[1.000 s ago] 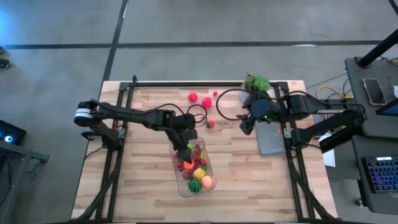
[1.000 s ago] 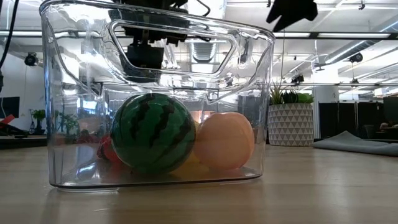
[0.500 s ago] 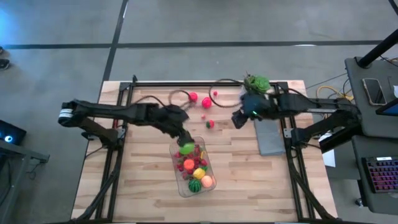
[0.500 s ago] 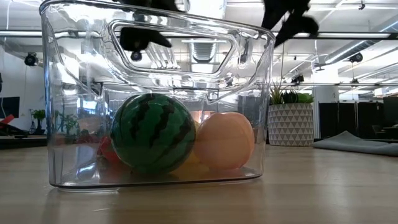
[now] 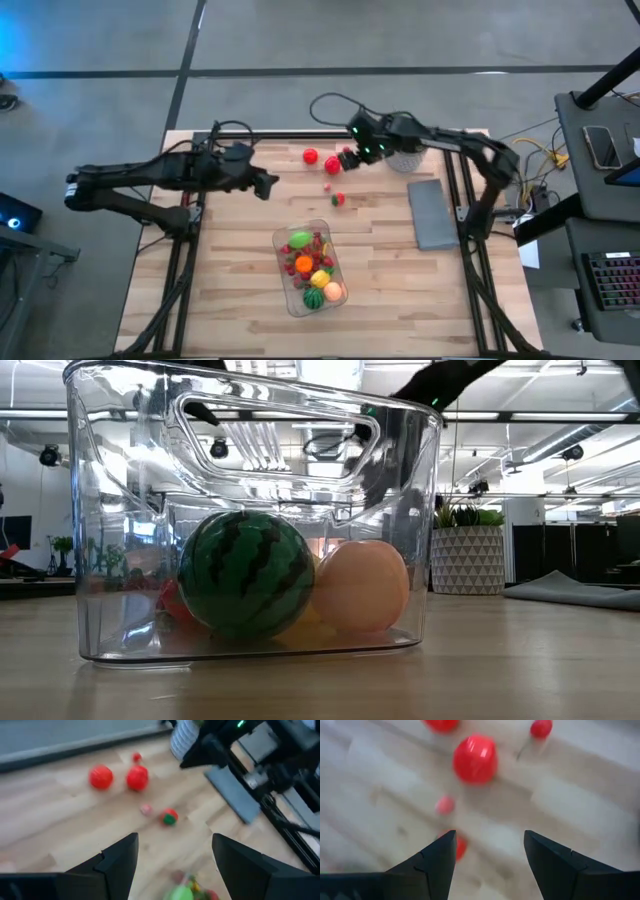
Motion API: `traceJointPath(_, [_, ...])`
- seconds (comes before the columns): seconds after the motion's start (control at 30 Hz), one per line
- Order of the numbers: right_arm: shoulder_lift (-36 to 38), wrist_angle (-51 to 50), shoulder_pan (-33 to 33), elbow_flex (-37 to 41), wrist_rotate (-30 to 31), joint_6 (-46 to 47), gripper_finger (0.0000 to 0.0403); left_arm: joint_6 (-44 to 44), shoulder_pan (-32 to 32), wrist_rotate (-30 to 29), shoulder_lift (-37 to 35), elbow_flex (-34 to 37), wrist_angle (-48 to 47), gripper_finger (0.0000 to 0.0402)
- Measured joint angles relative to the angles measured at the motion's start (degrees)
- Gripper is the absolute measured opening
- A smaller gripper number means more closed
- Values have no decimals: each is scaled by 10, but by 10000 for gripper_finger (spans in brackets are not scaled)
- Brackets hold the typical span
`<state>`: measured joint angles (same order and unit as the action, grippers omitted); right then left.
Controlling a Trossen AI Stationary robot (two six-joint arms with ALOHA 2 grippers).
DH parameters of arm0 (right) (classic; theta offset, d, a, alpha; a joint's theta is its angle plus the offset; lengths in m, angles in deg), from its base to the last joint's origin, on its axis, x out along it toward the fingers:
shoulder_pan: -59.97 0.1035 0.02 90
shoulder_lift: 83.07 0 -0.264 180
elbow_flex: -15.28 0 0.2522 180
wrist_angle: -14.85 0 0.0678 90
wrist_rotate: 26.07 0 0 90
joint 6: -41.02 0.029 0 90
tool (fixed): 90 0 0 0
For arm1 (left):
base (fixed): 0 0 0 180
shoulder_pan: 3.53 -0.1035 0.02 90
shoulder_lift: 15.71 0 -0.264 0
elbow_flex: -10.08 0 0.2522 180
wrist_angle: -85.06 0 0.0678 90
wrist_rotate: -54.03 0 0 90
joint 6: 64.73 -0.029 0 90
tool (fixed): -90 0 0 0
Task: Pick and placing Produce into tupperware
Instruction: Put the red cherry into the transparent bin
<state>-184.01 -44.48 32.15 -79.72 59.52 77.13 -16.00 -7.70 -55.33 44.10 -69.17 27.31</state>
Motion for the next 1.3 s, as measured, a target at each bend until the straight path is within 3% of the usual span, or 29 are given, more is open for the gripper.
traceJointPath(0.23, [-156, -8, -63, -169, -5, -29, 224, -88, -35, -127, -8, 11, -7, 239])
traceJointPath(0.47, [-314, -195, -87, -370, 0, -30, 223, -176, -105, -120, 7, 14, -5, 239])
traceJointPath(0.6, [-367, -274, -84, -448, 21, -31, 223, -221, -133, -118, 21, 14, 4, 239])
traceJointPath(0.87, [-411, -278, -93, -525, 27, -14, 223, -294, -172, -58, 52, 14, 36, 239])
traceJointPath(1.07, [-417, -284, -124, -507, -32, 36, 223, -334, -178, -42, 75, 14, 45, 239])
traceJointPath(1.3, [-417, -283, -129, -493, -37, 39, 223, -368, -186, -41, 86, 14, 46, 239])
